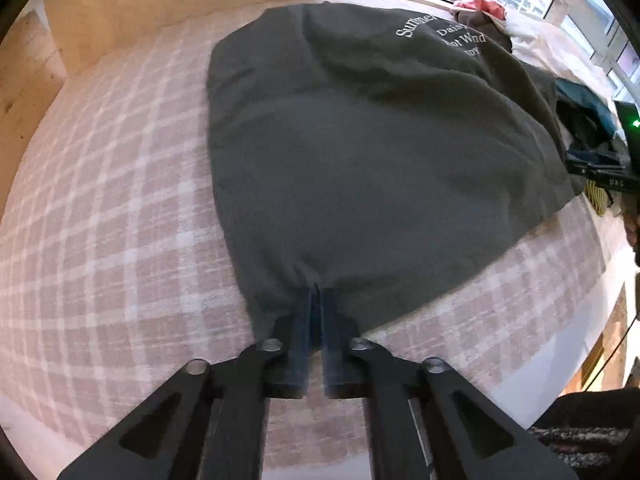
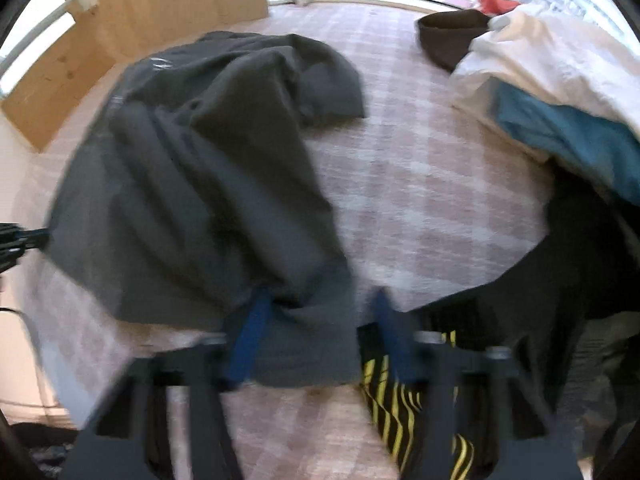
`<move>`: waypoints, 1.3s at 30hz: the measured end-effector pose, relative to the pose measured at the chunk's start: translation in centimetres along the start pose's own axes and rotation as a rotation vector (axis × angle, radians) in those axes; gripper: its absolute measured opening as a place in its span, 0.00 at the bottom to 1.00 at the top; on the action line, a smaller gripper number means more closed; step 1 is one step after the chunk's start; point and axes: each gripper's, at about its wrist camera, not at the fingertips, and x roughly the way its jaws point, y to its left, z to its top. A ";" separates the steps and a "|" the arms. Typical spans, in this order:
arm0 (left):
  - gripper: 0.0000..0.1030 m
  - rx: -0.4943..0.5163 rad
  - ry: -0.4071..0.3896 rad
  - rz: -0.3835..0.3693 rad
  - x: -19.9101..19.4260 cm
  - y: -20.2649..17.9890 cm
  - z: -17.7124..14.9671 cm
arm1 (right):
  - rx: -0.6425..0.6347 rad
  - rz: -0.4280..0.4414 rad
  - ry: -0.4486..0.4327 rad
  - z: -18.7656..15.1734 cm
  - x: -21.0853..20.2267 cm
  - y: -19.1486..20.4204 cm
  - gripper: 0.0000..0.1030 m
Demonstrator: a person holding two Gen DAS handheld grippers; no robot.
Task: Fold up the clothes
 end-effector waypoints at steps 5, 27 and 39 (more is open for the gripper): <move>0.03 -0.094 -0.049 -0.108 -2.2 1.8 0.4 | 0.144 0.154 -0.054 0.3 -2.9 -1.5 0.05; 0.02 -0.112 -0.503 -0.112 -20.5 9.1 21.3 | 0.326 0.319 -0.514 19.6 -21.2 -4.2 0.04; 0.02 0.033 -0.920 0.053 -50.1 6.7 26.0 | 0.061 0.046 -1.015 31.3 -57.6 3.4 0.04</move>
